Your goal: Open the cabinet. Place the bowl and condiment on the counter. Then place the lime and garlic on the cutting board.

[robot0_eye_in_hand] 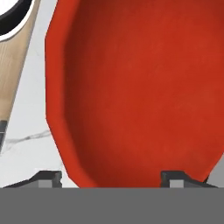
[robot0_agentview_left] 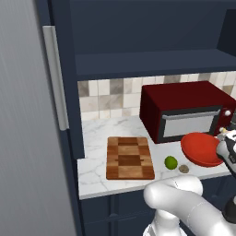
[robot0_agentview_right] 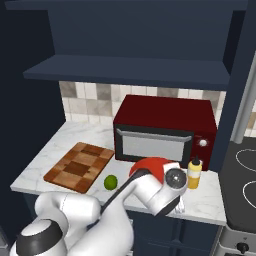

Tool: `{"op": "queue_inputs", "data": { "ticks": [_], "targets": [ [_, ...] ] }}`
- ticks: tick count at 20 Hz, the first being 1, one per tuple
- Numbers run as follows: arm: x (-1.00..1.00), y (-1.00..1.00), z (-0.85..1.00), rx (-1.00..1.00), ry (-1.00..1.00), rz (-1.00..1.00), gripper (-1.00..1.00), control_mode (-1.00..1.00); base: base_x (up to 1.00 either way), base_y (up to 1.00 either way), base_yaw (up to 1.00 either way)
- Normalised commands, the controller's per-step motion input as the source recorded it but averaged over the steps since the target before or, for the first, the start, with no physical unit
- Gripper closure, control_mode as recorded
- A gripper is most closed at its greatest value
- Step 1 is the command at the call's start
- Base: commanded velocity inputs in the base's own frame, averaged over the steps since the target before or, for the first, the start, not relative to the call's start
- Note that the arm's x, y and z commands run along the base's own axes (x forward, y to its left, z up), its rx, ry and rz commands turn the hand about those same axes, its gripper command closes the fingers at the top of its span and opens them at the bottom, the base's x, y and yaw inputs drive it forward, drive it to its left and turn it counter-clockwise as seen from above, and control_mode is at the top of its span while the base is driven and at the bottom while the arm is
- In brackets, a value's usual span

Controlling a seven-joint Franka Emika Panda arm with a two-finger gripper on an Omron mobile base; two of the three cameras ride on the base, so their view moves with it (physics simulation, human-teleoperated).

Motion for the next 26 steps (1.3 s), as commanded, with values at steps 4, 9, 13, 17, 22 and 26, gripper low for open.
{"op": "queue_inputs", "data": {
  "ticks": [4,9,13,17,22,26],
  "targets": [
    [-0.01,0.0,0.32,0.04,-0.03,0.0,-1.0,-1.0,0.0,0.0,0.0],
    [-0.27,0.0,0.41,0.05,-0.03,0.0,-1.0,-1.0,0.0,0.0,0.0],
    [-0.71,0.11,0.33,0.04,0.0,0.0,-1.0,-1.0,0.0,0.0,0.0],
    [-0.84,0.28,0.22,0.01,0.0,0.0,-1.0,-1.0,0.0,0.0,0.0],
    [-0.58,0.68,0.31,0.0,0.0,0.0,-1.0,-1.0,0.0,0.0,0.0],
    [-0.38,0.81,0.35,0.0,0.0,0.01,-1.0,-1.0,0.0,0.0,0.0]
  ]
}}
